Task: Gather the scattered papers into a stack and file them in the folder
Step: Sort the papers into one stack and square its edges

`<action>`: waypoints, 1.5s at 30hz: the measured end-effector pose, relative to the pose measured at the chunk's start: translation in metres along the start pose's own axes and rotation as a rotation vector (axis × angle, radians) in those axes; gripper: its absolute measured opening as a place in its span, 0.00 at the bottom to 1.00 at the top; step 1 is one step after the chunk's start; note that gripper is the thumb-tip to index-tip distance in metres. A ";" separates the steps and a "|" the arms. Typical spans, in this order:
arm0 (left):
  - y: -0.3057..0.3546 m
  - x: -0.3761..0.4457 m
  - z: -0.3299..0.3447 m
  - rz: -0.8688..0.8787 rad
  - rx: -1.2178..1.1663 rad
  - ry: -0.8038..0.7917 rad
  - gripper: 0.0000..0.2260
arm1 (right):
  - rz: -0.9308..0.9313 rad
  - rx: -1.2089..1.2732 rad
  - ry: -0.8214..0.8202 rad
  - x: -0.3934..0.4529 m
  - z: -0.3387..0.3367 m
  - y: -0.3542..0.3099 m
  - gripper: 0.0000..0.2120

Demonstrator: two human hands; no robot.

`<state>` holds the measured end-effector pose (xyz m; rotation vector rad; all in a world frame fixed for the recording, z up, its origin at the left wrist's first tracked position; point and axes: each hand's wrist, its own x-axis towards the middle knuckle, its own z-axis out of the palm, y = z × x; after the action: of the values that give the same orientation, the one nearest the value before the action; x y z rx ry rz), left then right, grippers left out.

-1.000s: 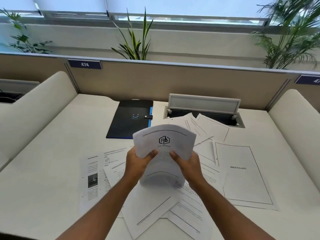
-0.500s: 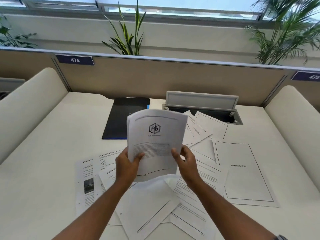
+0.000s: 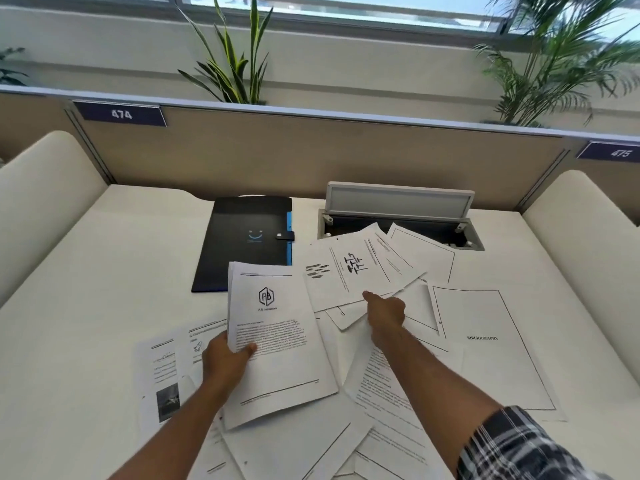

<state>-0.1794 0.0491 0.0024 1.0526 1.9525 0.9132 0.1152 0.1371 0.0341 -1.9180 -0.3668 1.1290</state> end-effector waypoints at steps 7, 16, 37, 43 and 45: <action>-0.006 0.004 0.003 0.010 -0.006 0.003 0.19 | 0.068 0.131 -0.074 0.018 0.021 -0.019 0.22; -0.011 0.004 0.002 -0.003 -0.005 0.001 0.19 | -0.035 -0.071 0.056 0.036 0.030 -0.012 0.18; 0.012 -0.011 -0.011 -0.029 -0.191 -0.092 0.20 | -0.237 0.124 -0.099 0.018 -0.090 -0.012 0.22; 0.033 -0.034 -0.010 0.093 -0.234 -0.236 0.13 | -0.323 -0.062 -0.356 -0.014 -0.112 0.006 0.19; 0.041 -0.043 -0.006 0.098 -0.263 -0.252 0.08 | -0.314 -0.102 -0.464 -0.025 -0.114 0.012 0.19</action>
<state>-0.1519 0.0266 0.0507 1.0593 1.5395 1.0067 0.1928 0.0550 0.0641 -1.5935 -0.9591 1.3500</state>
